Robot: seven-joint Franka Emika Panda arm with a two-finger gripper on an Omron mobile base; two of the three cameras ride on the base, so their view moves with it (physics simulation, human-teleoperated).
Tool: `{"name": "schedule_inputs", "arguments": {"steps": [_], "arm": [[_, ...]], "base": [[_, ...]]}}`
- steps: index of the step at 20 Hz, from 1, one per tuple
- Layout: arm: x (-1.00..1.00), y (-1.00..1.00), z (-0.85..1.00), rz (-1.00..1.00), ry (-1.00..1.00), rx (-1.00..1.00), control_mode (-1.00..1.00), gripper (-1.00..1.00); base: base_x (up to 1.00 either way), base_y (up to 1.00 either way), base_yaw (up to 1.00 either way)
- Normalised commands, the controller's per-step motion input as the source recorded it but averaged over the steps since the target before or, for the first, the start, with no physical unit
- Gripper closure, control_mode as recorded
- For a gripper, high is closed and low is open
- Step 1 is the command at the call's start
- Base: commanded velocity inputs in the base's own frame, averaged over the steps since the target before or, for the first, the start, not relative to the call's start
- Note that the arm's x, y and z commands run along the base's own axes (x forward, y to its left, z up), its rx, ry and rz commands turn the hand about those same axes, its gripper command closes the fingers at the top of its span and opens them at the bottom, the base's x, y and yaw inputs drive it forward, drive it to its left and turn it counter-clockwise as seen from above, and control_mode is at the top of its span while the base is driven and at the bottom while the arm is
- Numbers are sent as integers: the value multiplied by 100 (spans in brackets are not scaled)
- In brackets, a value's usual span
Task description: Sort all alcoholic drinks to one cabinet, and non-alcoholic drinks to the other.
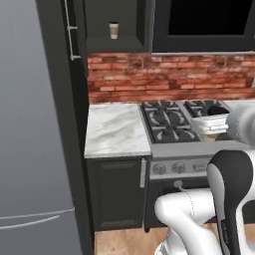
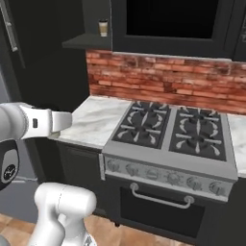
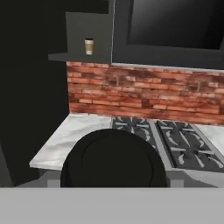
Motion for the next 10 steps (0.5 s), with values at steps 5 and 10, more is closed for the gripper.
{"name": "schedule_inputs", "arguments": {"steps": [5, 10], "arm": [[0, 0, 0, 0, 0, 0, 100, 100], [0, 0, 0, 0, 0, 0, 100, 100]], "base": [[61, 18, 6], [45, 30, 6]]}}
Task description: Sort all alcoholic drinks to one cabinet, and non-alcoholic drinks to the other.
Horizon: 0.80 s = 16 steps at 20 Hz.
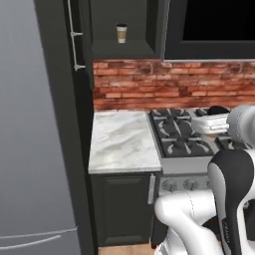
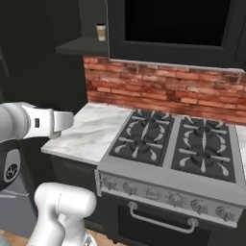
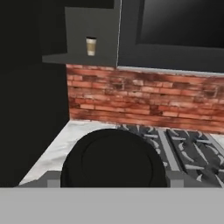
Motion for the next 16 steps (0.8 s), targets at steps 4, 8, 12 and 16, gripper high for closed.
{"name": "schedule_inputs", "arguments": {"steps": [4, 8, 12, 16], "arm": [[0, 0, 0, 0, 0, 0, 100, 100], [0, 0, 0, 0, 0, 0, 100, 100], [0, 0, 0, 0, 0, 0, 100, 100], [0, 0, 0, 0, 0, 0, 100, 100]], "base": [[20, 41, 7], [24, 34, 7], [40, 22, 8], [48, 16, 9]]}}
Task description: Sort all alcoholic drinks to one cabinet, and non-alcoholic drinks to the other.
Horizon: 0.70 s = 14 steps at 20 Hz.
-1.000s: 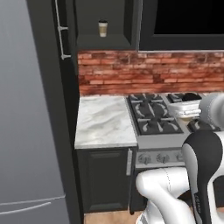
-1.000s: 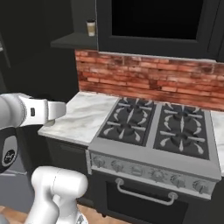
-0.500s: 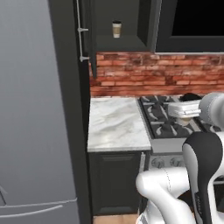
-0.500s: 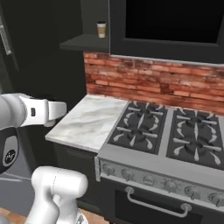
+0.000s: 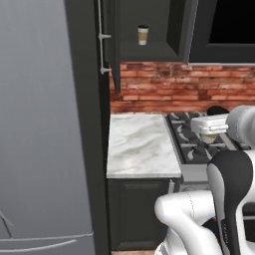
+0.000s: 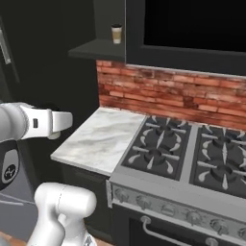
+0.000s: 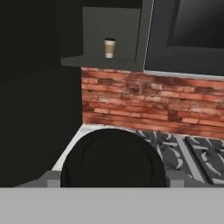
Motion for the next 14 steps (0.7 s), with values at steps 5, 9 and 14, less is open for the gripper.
{"name": "schedule_inputs", "arguments": {"steps": [5, 9, 14], "arm": [[0, 0, 0, 0, 0, 0, 100, 100], [0, 0, 0, 0, 0, 0, 100, 100], [0, 0, 0, 0, 0, 0, 100, 100]], "base": [[48, 17, 9], [47, 20, 9], [48, 15, 9]]}}
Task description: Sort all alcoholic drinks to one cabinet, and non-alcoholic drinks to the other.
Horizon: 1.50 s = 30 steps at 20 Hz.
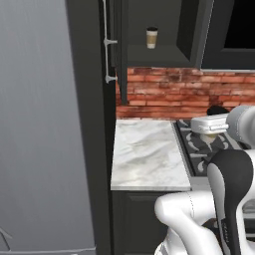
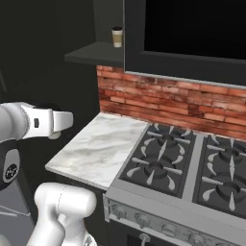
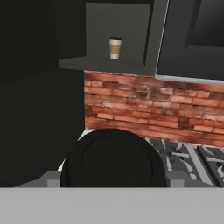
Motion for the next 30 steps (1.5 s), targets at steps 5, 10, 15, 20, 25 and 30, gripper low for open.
{"name": "schedule_inputs", "arguments": {"steps": [5, 10, 15, 20, 25, 30], "arm": [[0, 0, 0, 0, 0, 0, 100, 100], [0, 0, 0, 0, 0, 0, 100, 100], [0, 0, 0, 0, 0, 0, 100, 100], [0, 0, 0, 0, 0, 0, 100, 100], [0, 0, 0, 0, 0, 0, 100, 100], [0, 0, 0, 0, 0, 0, 100, 100]], "base": [[47, 11, 8], [48, 6, 7], [42, 9, 6], [32, 10, 5], [5, 5, 3], [0, 1, 1]]}}
